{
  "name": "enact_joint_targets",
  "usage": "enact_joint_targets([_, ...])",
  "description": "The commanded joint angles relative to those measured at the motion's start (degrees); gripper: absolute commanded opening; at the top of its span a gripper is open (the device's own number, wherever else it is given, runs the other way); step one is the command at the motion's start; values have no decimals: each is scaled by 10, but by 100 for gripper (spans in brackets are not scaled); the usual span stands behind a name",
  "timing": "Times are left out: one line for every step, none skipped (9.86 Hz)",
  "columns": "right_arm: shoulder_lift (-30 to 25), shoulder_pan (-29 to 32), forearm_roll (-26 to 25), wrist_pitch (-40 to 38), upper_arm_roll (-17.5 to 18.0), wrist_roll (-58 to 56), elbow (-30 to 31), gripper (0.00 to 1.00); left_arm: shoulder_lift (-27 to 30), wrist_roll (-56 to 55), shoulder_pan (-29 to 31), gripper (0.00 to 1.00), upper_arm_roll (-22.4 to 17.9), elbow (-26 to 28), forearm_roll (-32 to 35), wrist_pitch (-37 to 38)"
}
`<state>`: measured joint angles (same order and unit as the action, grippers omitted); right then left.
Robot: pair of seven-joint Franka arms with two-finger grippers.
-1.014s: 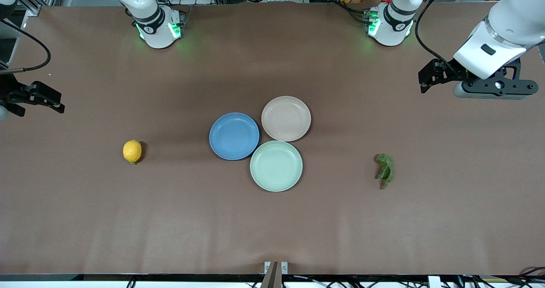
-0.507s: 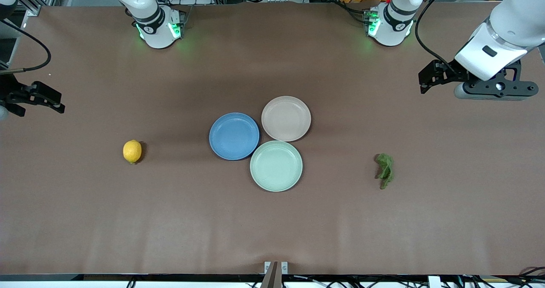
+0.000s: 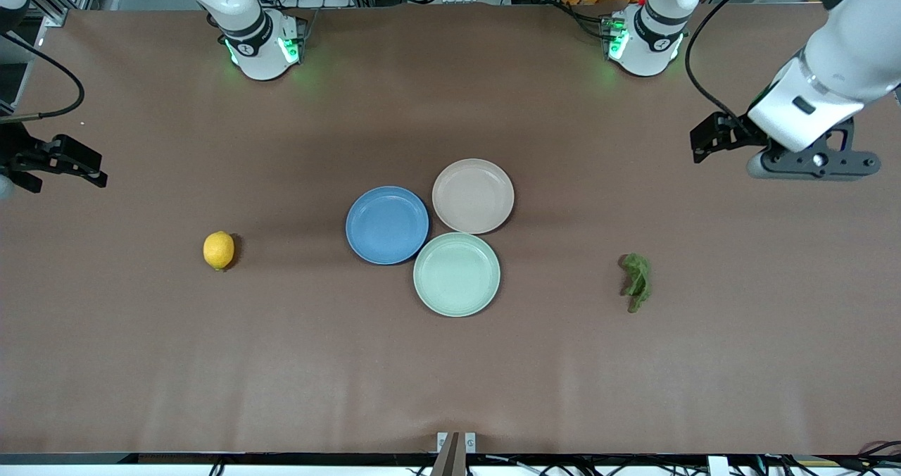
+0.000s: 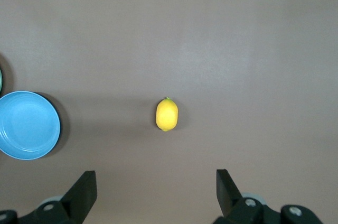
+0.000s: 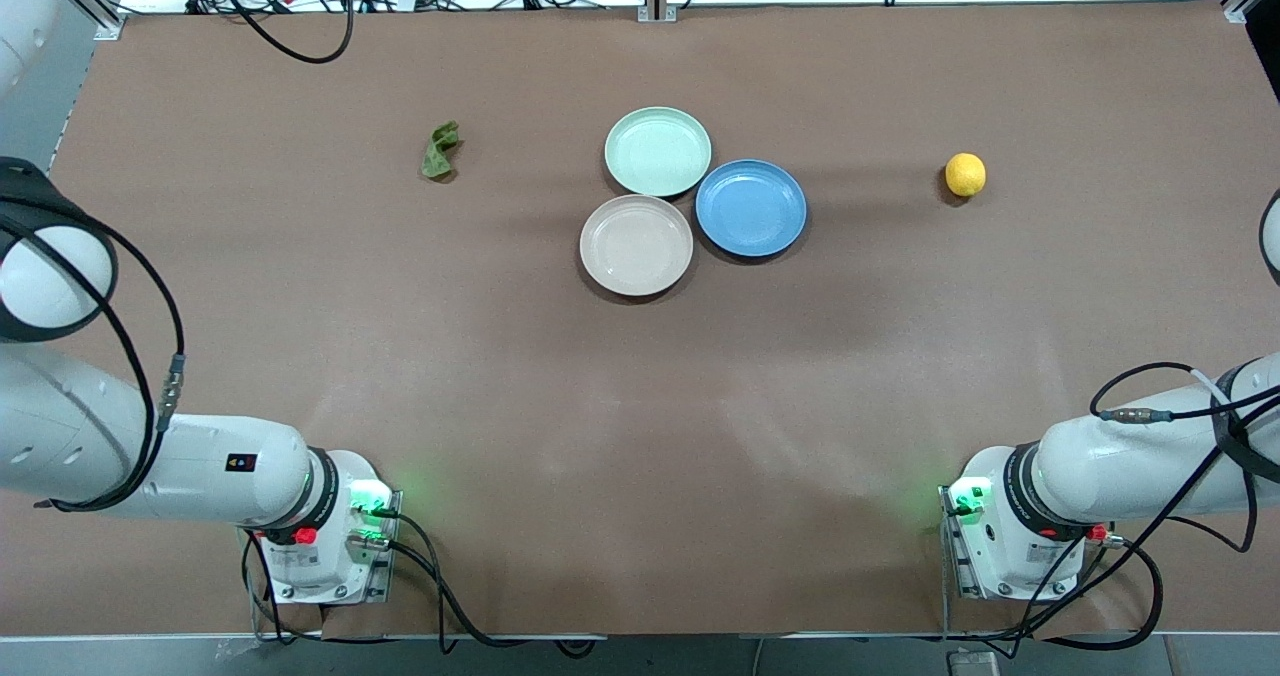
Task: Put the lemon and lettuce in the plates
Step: 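Move the left gripper down over the green lettuce leaf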
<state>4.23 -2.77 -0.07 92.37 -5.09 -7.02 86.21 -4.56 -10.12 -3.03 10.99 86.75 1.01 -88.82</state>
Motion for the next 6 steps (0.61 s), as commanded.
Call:
enact_joint_targets([1,-7,-2,-3,-5,10,-3,100,-51,5,-1,100,-2,-44,-9,1])
enact_joint_targets([1,-7,-2,-3,-4,10,-3,100,-75,1,-4,100,-2,-57,-9,-10])
enact_joint_targets([1,-7,-1,-3,-4,10,-3,100,-90,-2,-5,100,-2,-62,-9,-25])
enact_joint_targets([1,-6,-1,-3,-4,10,-3,100,-105,4,-5,100,-2,-62,-9,-42])
enact_joint_targets([2,-6,-1,-3,-4,10,-3,100,-126,5,-6,100,-2,-62,-9,-62])
enact_joint_targets([2,-7,-1,-3,-4,10,-3,100,-143,4,-8,100,-2,-62,-8,-77])
